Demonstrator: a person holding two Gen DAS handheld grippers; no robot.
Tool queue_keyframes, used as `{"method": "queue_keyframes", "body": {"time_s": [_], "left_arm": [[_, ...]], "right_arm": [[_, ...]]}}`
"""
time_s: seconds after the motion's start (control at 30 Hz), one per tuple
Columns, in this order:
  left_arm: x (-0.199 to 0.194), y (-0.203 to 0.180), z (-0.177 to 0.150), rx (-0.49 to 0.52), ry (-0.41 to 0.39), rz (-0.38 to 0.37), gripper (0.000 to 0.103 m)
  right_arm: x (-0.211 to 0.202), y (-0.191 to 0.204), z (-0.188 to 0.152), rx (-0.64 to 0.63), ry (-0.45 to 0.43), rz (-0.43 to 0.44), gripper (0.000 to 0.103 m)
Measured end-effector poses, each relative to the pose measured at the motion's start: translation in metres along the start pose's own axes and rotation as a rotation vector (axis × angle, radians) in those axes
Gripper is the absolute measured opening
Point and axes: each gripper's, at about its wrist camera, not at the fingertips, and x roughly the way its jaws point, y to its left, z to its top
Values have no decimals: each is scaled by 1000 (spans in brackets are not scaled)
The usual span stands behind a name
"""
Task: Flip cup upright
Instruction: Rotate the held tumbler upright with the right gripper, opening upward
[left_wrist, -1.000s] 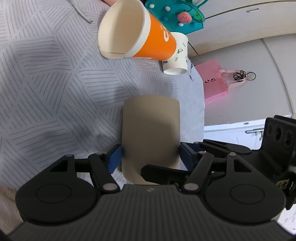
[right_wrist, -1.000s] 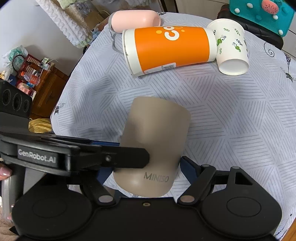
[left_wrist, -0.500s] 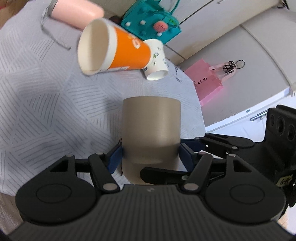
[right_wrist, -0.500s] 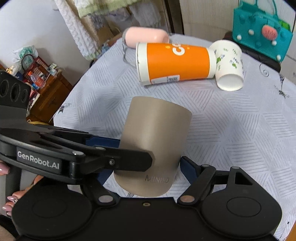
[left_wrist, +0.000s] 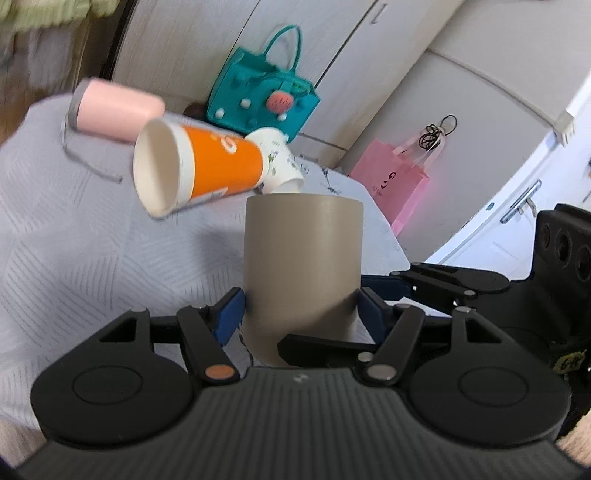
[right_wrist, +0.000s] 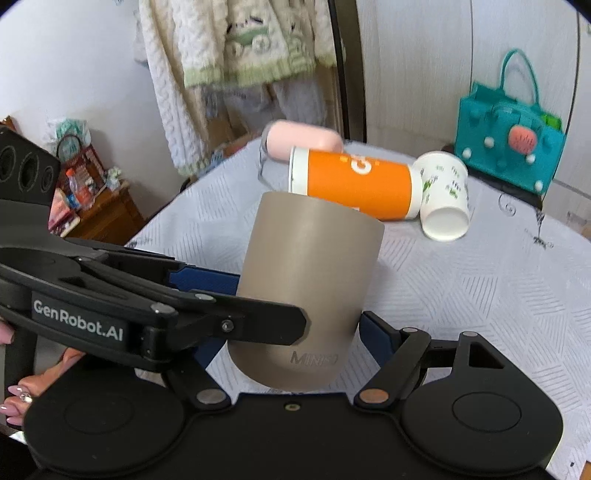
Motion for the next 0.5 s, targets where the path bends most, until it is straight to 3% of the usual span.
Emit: {"method": "queue_keyframes", "body": {"time_s": [0.23,0.5], "left_arm": [[-4,-8,-14,128,-51,22,65],[-14,-11,-26,193,-97,6,65]], "right_arm": [[2,20,-26,-74,-137,-105,82],[0,36,-37,-154,-198,-176,82]]}}
